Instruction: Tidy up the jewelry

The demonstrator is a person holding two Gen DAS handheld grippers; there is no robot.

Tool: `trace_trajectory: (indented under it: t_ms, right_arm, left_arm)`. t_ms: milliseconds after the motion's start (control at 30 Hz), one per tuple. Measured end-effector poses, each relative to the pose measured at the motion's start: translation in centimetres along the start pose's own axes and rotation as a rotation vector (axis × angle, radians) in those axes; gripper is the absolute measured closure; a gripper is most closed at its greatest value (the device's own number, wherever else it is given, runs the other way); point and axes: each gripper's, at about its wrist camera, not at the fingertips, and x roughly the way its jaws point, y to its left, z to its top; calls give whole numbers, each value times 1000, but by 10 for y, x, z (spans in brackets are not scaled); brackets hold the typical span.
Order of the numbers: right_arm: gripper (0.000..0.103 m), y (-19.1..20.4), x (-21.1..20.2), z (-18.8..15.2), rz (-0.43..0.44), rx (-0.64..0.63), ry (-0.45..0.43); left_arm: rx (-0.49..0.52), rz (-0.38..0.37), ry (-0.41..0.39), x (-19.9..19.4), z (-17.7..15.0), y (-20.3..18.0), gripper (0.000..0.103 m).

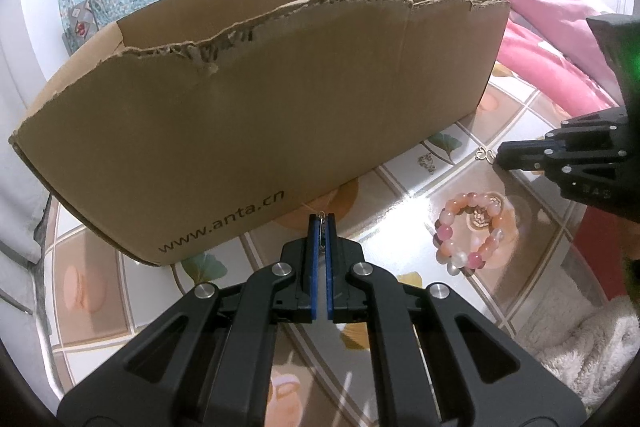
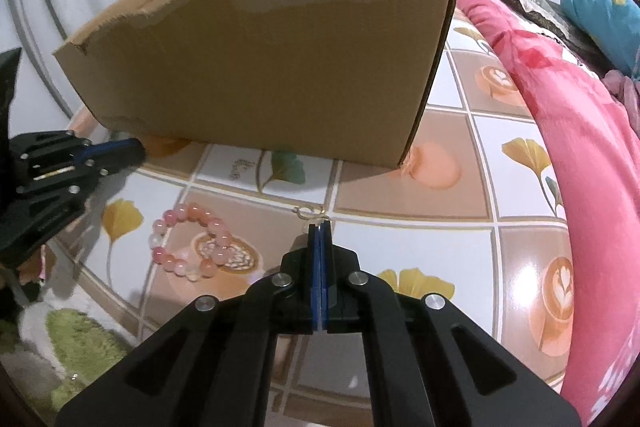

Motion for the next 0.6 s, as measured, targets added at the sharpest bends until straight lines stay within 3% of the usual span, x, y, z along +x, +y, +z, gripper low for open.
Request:
trace_trajectory:
  t_ms: [333, 467, 600]
  right_arm:
    - [100, 5, 3, 5, 80, 14, -3]
    - [80, 4, -1, 5, 63, 0, -19]
    - [80, 4, 0, 8, 51, -71, -14]
  left_arm:
    - [-13, -3, 11, 4, 0, 2, 101]
    - [-12, -5, 13, 6, 0, 3, 101]
    - [-12, -7, 13, 7, 1, 4, 101]
